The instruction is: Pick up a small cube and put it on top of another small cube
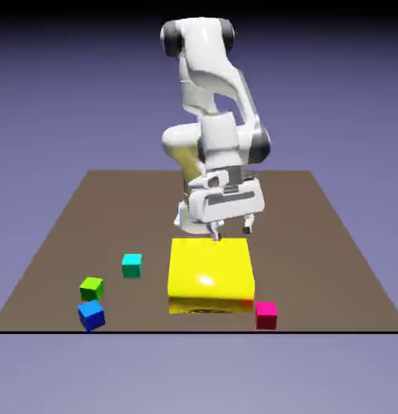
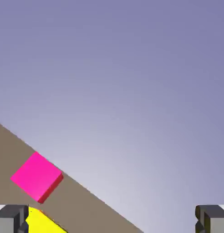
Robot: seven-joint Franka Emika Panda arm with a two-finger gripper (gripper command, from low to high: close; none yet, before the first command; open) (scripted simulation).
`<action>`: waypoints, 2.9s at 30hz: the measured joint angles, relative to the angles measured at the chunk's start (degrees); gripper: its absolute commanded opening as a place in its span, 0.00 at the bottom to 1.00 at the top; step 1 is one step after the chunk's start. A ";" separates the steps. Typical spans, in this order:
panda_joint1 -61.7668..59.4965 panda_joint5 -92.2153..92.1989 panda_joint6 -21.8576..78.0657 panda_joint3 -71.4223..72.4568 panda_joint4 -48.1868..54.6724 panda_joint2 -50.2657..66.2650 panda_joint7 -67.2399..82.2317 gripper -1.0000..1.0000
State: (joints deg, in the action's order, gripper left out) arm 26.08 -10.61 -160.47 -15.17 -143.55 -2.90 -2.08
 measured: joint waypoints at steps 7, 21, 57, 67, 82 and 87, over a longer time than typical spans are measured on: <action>10.59 -4.58 5.85 -6.55 7.54 12.86 17.44 0.50; 20.92 -14.79 8.85 -10.40 18.96 35.75 43.02 0.50; -12.15 25.67 5.55 -35.88 -18.71 -6.58 81.54 0.00; -4.94 0.75 -1.18 -37.00 -18.24 4.28 99.12 0.00; -3.31 -6.29 -3.12 -37.23 -18.11 7.35 104.08 1.00; -6.87 6.16 0.24 -36.71 -18.34 1.92 95.30 1.00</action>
State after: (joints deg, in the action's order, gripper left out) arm 19.21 -4.45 -160.23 -51.88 -161.90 -0.98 93.22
